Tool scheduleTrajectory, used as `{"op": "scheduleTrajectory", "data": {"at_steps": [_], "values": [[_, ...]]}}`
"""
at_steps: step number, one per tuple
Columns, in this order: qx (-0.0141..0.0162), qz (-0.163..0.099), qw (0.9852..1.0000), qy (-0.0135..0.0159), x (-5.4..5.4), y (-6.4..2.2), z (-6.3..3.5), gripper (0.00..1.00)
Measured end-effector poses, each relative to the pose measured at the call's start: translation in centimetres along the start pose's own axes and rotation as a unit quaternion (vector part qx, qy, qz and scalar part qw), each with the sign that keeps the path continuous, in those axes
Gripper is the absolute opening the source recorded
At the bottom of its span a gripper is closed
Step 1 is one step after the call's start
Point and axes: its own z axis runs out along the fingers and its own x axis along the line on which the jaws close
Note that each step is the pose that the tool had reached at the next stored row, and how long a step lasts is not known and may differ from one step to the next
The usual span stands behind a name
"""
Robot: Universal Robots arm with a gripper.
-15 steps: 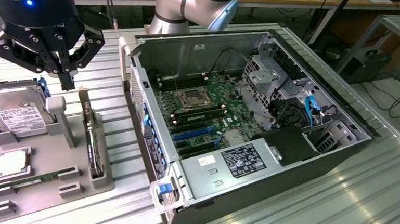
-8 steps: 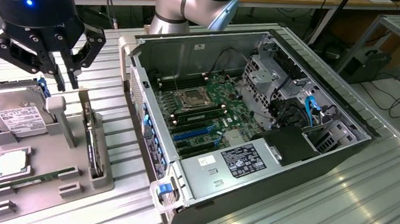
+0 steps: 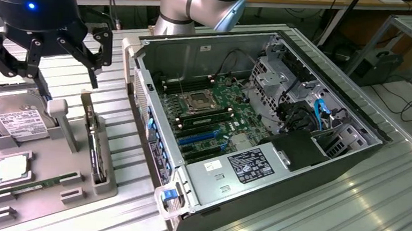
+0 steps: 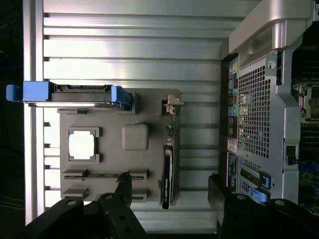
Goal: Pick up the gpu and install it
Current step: 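Pick up the gpu and move the gpu toward the slot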
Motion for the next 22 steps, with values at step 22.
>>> {"op": "scheduleTrajectory", "data": {"at_steps": [22], "values": [[0.0008, -0.005, 1.0000, 0.0002, 0.1, -0.96, 2.73, 0.72]]}}
